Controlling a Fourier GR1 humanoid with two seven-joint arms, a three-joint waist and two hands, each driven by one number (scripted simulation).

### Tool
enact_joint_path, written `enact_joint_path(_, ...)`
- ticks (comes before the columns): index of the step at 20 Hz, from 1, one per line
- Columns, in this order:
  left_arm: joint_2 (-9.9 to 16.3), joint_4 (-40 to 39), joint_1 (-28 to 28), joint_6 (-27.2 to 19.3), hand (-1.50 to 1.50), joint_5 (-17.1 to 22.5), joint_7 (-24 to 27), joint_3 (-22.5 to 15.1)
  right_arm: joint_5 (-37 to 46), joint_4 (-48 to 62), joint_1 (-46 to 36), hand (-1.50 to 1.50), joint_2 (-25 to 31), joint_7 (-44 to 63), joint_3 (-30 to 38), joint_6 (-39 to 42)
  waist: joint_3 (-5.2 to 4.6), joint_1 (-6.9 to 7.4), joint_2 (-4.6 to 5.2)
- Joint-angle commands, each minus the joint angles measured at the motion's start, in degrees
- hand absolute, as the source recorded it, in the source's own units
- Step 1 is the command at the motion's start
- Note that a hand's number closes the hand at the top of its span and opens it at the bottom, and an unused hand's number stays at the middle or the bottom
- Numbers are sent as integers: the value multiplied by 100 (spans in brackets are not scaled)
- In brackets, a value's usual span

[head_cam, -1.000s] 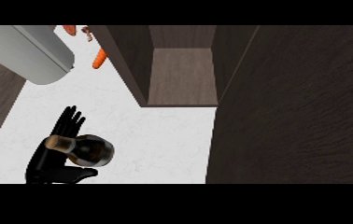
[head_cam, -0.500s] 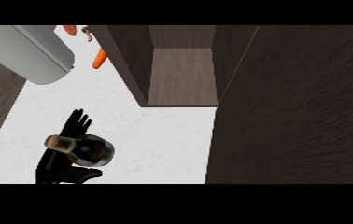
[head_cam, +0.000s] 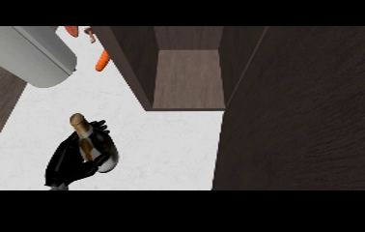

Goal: Pick up the wine, place it into the cabinet and close the cabinet

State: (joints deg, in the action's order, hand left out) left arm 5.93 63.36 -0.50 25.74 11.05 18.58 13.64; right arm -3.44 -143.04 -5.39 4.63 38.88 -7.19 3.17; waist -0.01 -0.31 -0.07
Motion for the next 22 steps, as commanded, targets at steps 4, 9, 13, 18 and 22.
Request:
enact_joint_path(4,79,167,-21,167,150,-207,143,-288,-445,-750,-140,-150,62,526,288,-76,0,18,-3)
enact_joint_path(9,167,-615,-365,-125,150,-801,1157,-324,-373,-570,-81,-150,7,265,258,-1,-2,-1,5)
enact_joint_path(13,147,-290,-257,-478,150,-690,1451,-83,-305,-787,99,-150,-20,319,150,17,-1,7,-7)
enact_joint_path(18,371,-275,-167,-429,150,-539,1827,159,-601,-224,303,-150,27,-315,508,274,4,26,3)
enact_joint_path(22,-4,435,155,-961,150,-857,2141,-104,-335,-937,370,-150,-56,320,49,69,3,24,-17)
